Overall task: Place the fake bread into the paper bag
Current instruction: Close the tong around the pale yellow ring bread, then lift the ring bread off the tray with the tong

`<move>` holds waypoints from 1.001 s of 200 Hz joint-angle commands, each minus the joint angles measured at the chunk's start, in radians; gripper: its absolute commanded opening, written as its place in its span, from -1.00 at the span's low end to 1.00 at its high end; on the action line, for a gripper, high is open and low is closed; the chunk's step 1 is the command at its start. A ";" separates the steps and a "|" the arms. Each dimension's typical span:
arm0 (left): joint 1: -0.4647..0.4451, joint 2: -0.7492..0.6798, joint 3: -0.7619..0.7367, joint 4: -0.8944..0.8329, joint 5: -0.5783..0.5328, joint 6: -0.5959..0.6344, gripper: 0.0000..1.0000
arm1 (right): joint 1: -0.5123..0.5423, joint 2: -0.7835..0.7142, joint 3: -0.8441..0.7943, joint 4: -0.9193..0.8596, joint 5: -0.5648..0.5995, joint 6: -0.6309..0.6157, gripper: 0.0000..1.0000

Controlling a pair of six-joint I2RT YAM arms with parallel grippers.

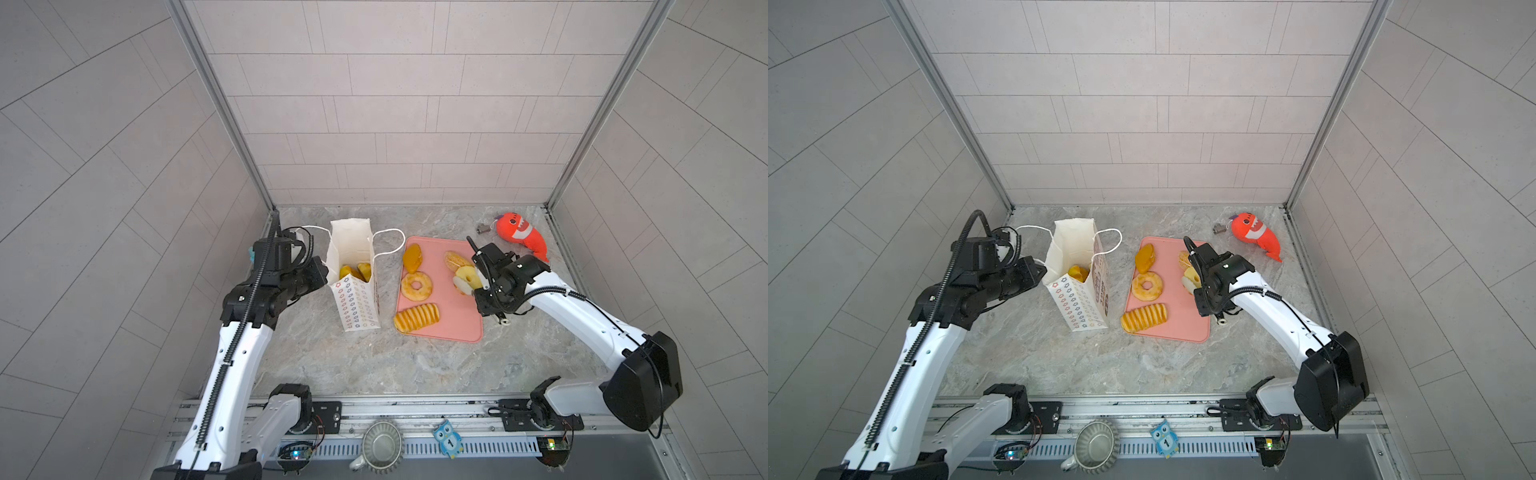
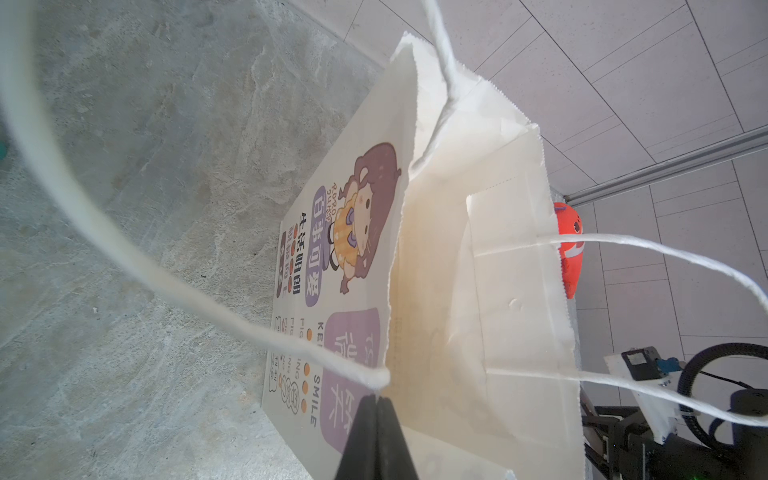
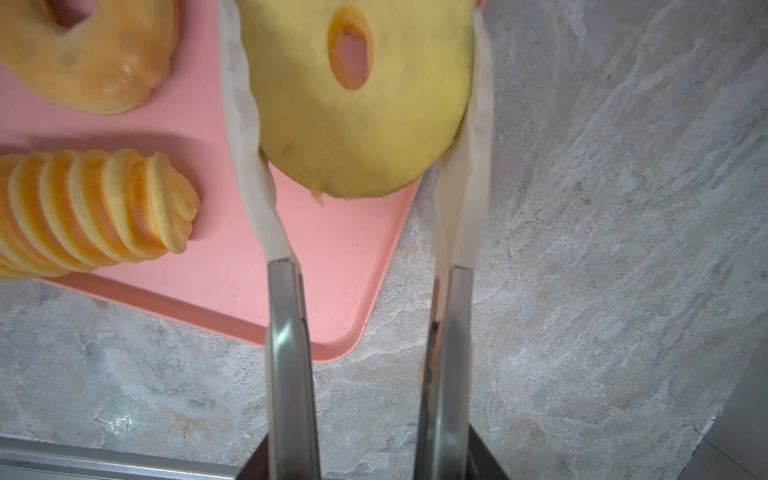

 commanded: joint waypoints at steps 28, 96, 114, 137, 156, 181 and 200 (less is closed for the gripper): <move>0.004 -0.009 0.009 -0.010 0.007 0.013 -0.91 | 0.001 -0.084 0.086 -0.022 0.080 -0.025 -0.03; 0.004 -0.007 0.013 -0.009 0.009 0.012 -0.91 | -0.010 -0.084 0.240 -0.068 0.093 -0.051 -0.04; 0.003 -0.006 0.015 -0.010 0.009 0.013 -0.91 | -0.012 -0.075 0.284 -0.081 0.095 -0.056 -0.04; 0.003 -0.004 0.015 -0.008 0.009 0.013 -0.91 | -0.013 -0.063 0.347 -0.096 0.099 -0.062 -0.05; 0.004 -0.002 0.015 -0.009 0.011 0.014 -0.91 | -0.015 -0.054 0.401 -0.107 0.102 -0.067 -0.05; 0.003 -0.003 0.015 -0.010 0.010 0.013 -0.91 | -0.015 -0.038 0.477 -0.127 0.111 -0.074 -0.06; 0.004 -0.003 0.015 -0.009 0.009 0.013 -0.91 | -0.015 -0.026 0.533 -0.140 0.113 -0.078 -0.06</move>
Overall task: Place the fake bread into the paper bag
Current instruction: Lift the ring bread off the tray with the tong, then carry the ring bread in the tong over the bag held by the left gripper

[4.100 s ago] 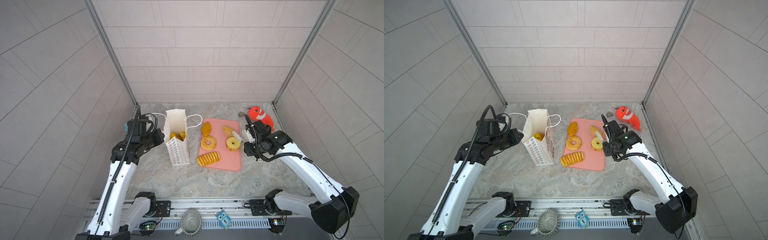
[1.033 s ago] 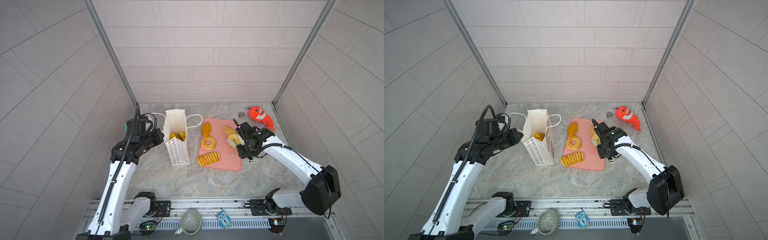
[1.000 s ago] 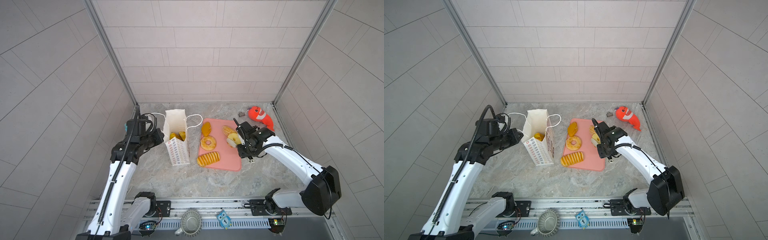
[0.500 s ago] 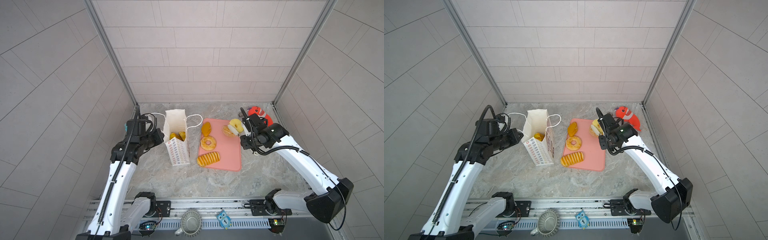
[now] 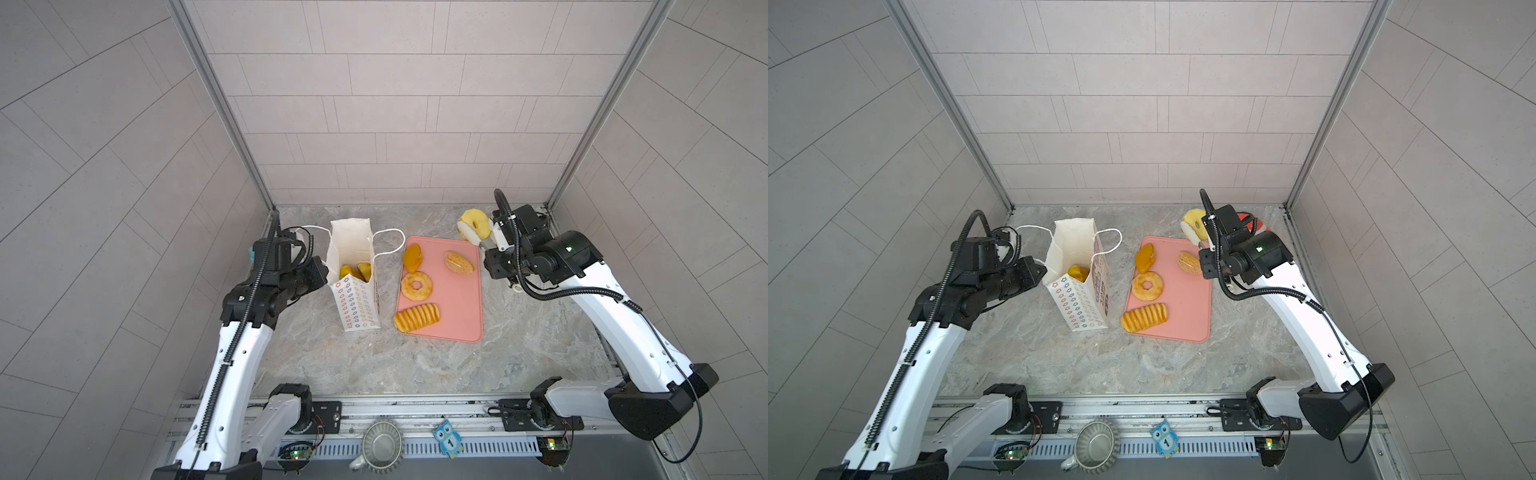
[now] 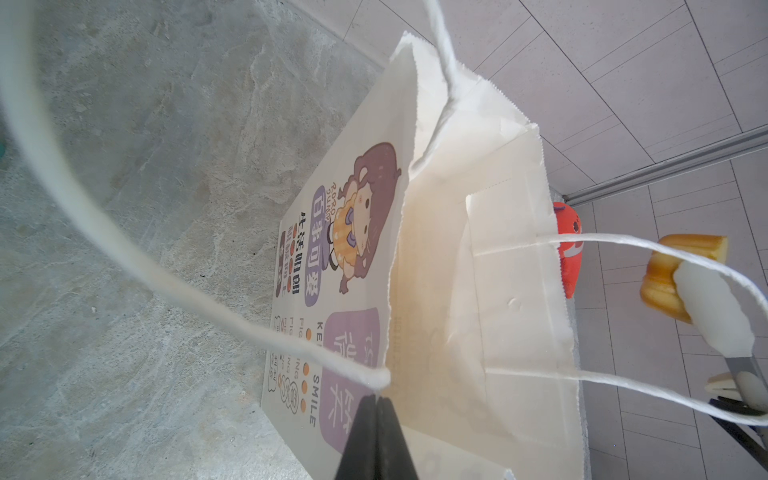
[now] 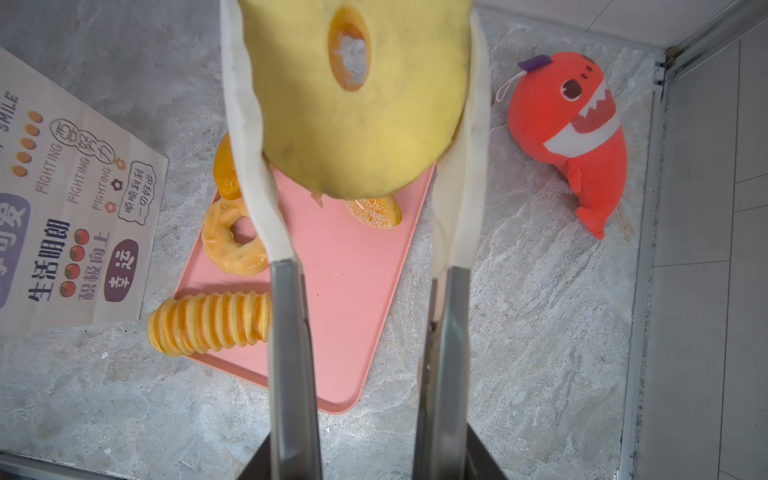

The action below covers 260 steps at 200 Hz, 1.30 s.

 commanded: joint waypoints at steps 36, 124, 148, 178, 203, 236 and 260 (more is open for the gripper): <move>0.004 -0.005 0.015 -0.010 0.003 0.013 -0.91 | -0.003 0.024 0.161 -0.035 0.021 -0.022 -0.08; 0.004 -0.005 0.019 -0.017 0.001 0.015 -0.91 | -0.004 0.041 0.267 -0.054 -0.015 -0.029 -0.08; 0.005 -0.006 0.023 -0.019 0.001 0.015 -0.91 | -0.003 0.038 0.281 -0.051 -0.033 -0.029 -0.08; 0.004 -0.007 0.022 -0.019 0.000 0.015 -0.91 | -0.003 0.037 0.297 -0.046 -0.058 -0.027 -0.08; 0.004 -0.008 0.023 -0.020 -0.001 0.013 -0.91 | -0.003 0.034 0.301 -0.040 -0.082 -0.026 -0.09; 0.005 -0.009 0.022 -0.020 0.000 0.012 -0.91 | -0.002 0.023 0.286 -0.011 -0.140 -0.015 -0.09; 0.004 -0.007 0.022 -0.019 -0.001 0.012 -0.91 | 0.002 0.015 0.276 0.011 -0.180 -0.004 -0.09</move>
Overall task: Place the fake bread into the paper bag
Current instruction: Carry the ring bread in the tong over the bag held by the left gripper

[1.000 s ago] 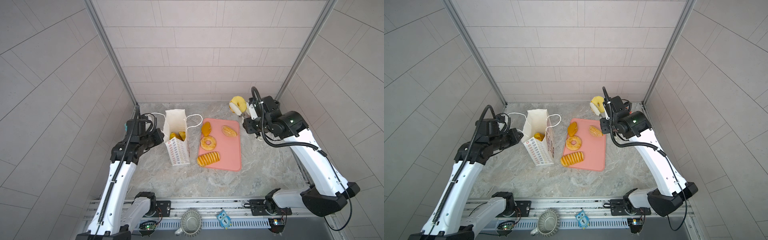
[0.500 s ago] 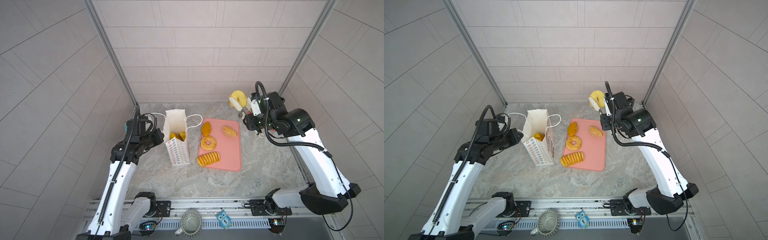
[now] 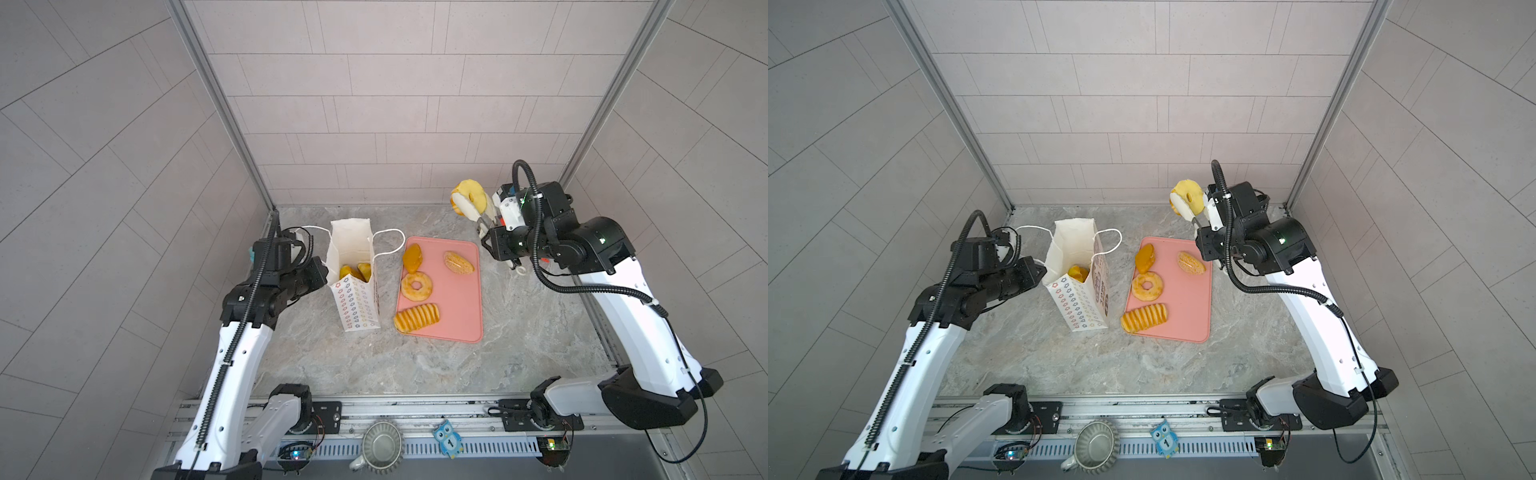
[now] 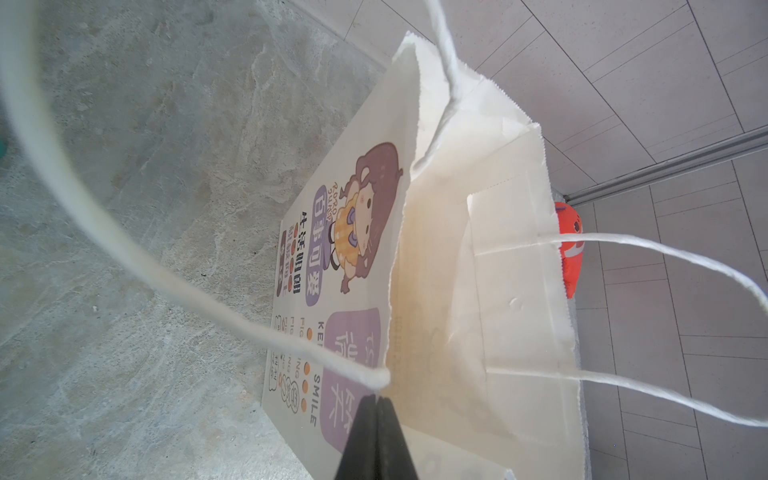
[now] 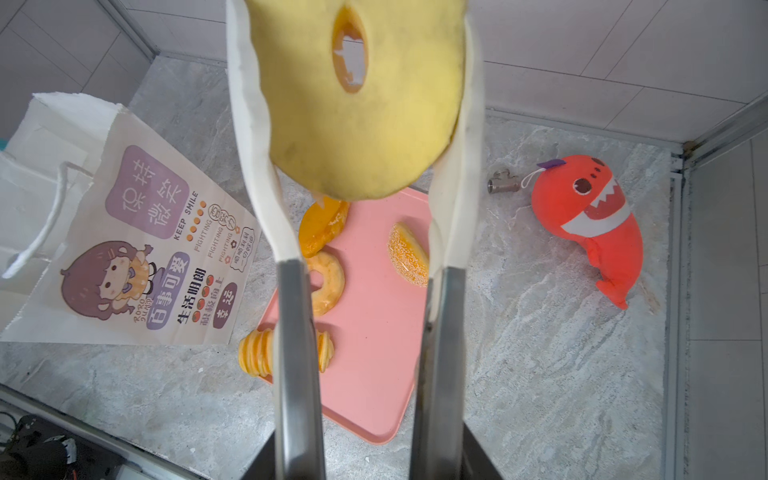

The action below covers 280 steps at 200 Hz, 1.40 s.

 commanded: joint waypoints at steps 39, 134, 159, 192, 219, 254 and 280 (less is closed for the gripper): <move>0.004 -0.008 0.022 -0.017 -0.001 0.012 -0.91 | 0.015 -0.036 0.003 0.084 -0.099 0.022 -0.10; 0.004 -0.009 0.019 -0.017 -0.002 0.010 -0.91 | 0.131 -0.004 0.034 0.130 -0.117 0.057 -0.10; 0.004 -0.010 0.019 -0.017 0.000 0.010 -0.91 | 0.181 0.020 0.069 0.125 -0.095 0.054 -0.10; 0.005 -0.012 0.019 -0.019 -0.002 0.014 -0.91 | 0.234 0.055 0.121 0.105 -0.071 0.045 -0.10; 0.005 -0.012 0.018 -0.019 -0.003 0.013 -0.91 | 0.291 0.093 0.159 0.091 -0.046 0.040 -0.11; 0.005 -0.011 0.021 -0.019 -0.001 0.015 -0.91 | 0.374 0.158 0.232 0.061 0.011 0.024 -0.11; 0.005 -0.012 0.020 -0.018 0.001 0.015 -0.91 | 0.434 0.224 0.306 0.024 0.055 0.009 -0.11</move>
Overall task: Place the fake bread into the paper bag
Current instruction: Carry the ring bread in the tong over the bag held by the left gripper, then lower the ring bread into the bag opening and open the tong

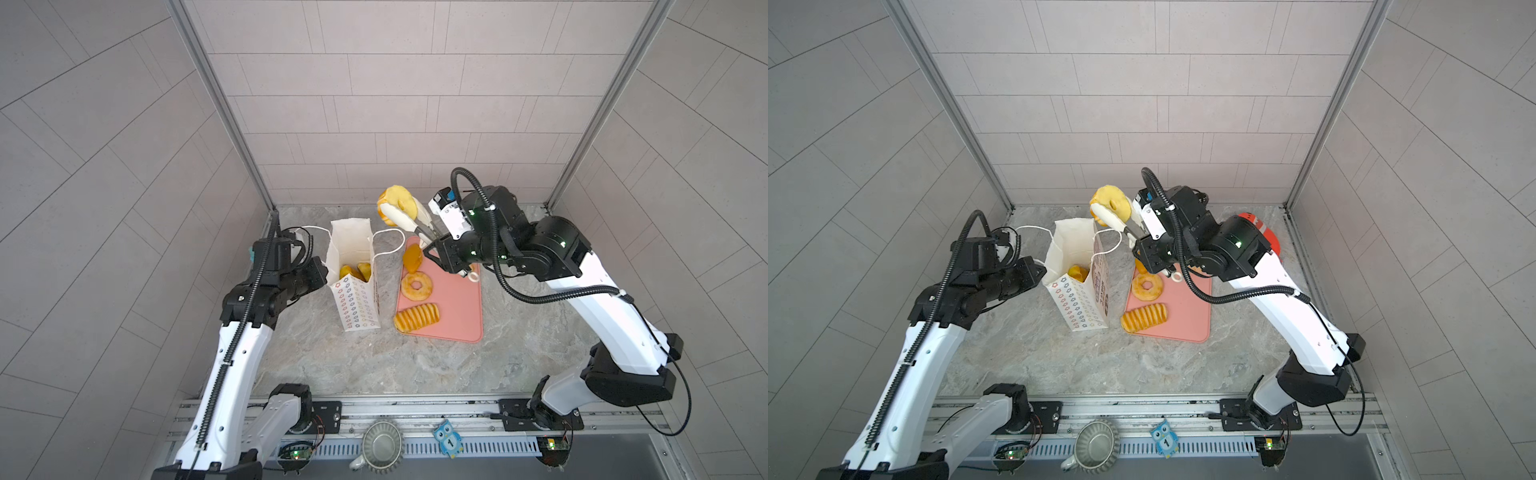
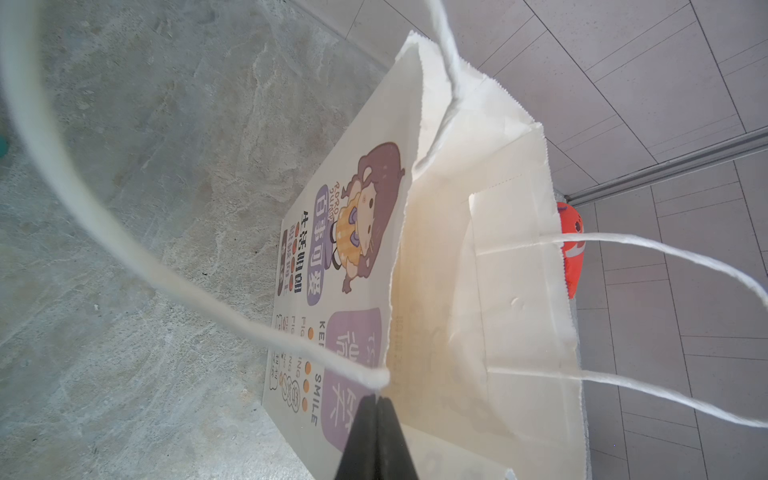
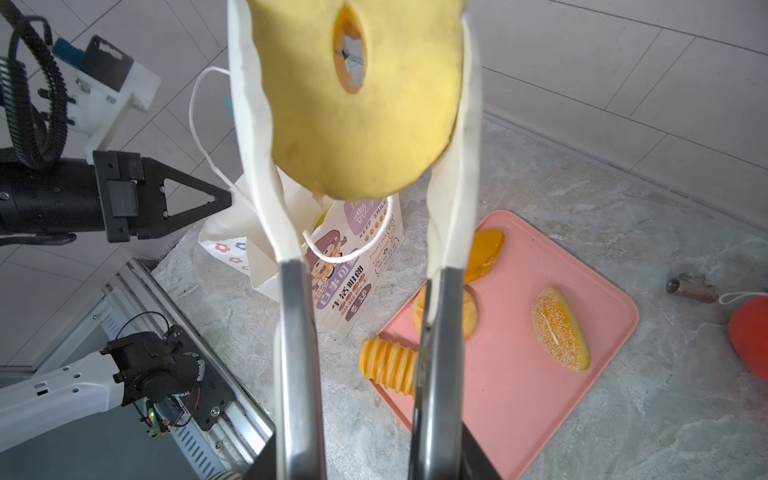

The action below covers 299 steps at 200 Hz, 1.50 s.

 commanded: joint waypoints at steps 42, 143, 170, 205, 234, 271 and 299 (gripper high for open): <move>0.006 -0.013 0.018 -0.014 0.003 0.013 -0.91 | 0.113 0.132 0.169 -0.066 0.126 -0.045 -0.12; 0.006 -0.021 0.013 -0.017 0.002 0.014 -0.91 | 0.179 0.274 0.234 -0.101 0.178 -0.072 -0.10; 0.005 -0.020 0.014 -0.016 -0.001 0.015 -0.91 | 0.190 0.289 0.234 -0.103 0.189 -0.077 -0.09; 0.005 -0.019 0.012 -0.017 -0.002 0.016 -0.91 | 0.194 0.302 0.234 -0.112 0.211 -0.080 -0.06; 0.005 -0.024 0.012 -0.019 -0.003 0.015 -0.91 | 0.194 0.302 0.235 -0.109 0.211 -0.082 0.03; 0.005 -0.025 0.008 -0.020 -0.003 0.014 -0.91 | 0.195 0.300 0.235 -0.107 0.209 -0.081 0.12; 0.006 -0.025 0.010 -0.021 -0.004 0.014 -0.91 | 0.195 0.300 0.235 -0.107 0.210 -0.081 0.14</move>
